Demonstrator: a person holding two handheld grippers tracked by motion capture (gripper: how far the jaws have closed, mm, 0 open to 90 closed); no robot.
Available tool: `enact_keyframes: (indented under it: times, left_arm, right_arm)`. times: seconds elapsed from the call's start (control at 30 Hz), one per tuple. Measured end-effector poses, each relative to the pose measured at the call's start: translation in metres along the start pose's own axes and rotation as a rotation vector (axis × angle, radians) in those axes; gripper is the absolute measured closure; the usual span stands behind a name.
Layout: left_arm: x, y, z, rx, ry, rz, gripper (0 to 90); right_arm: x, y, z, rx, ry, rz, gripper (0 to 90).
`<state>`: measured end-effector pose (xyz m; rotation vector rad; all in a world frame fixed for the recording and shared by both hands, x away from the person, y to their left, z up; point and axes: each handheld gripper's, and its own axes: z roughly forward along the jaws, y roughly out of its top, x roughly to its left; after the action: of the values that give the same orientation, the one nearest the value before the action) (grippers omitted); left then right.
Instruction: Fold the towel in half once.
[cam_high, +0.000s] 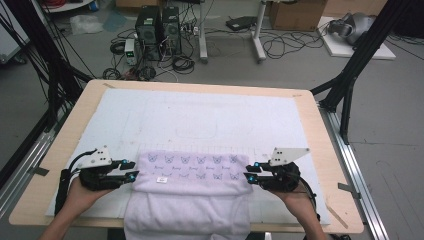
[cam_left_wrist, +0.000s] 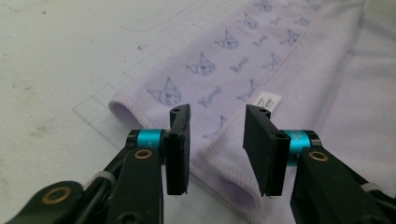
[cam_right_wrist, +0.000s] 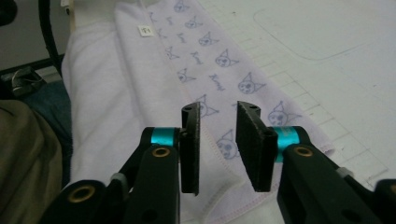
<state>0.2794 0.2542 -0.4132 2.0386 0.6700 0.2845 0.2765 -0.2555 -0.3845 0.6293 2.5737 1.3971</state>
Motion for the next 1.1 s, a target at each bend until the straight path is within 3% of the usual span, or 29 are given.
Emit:
enact_keyframes:
  times: [0.13,0.23,0.3,0.4,0.47,0.57,0.77,0.93,1.03,1.1]
  left_arm:
    - [0.005,0.004,0.020,0.043,-0.032,-0.013,54.3]
    - [0.002,0.000,0.033,0.098,-0.058,-0.002,52.8]
    - [0.000,-0.006,0.037,0.123,-0.086,-0.001,59.0]
    - [-0.005,-0.013,0.037,0.130,-0.097,0.012,69.1]
    - [-0.006,-0.013,0.034,0.128,-0.101,0.017,78.0]
    - [-0.010,-0.010,0.029,0.123,-0.092,0.034,84.4]
    - [-0.020,0.001,0.003,0.041,-0.059,0.054,85.9]
    - [-0.043,-0.004,-0.021,0.008,-0.090,0.086,85.4]
    - [-0.053,-0.009,-0.031,0.007,-0.089,0.092,73.0]
    - [-0.050,-0.009,-0.035,-0.003,-0.064,0.090,70.0]
  right_arm:
    - [-0.009,-0.003,0.022,0.046,0.023,0.029,63.5]
    - [-0.013,-0.008,0.038,0.079,0.075,0.056,60.0]
    - [-0.012,-0.012,0.046,0.114,0.091,0.051,59.2]
    - [-0.009,-0.020,0.052,0.145,0.105,0.051,59.3]
    - [-0.007,-0.024,0.053,0.166,0.113,0.053,65.4]
    - [-0.003,-0.028,0.055,0.195,0.140,0.040,85.1]
    - [0.010,-0.014,0.040,0.137,0.113,-0.020,86.5]
    - [0.034,-0.011,0.013,0.044,0.123,-0.045,85.3]
    - [0.046,-0.015,0.002,0.018,0.149,-0.051,78.5]
    - [0.044,-0.015,-0.001,0.014,0.137,-0.050,74.5]
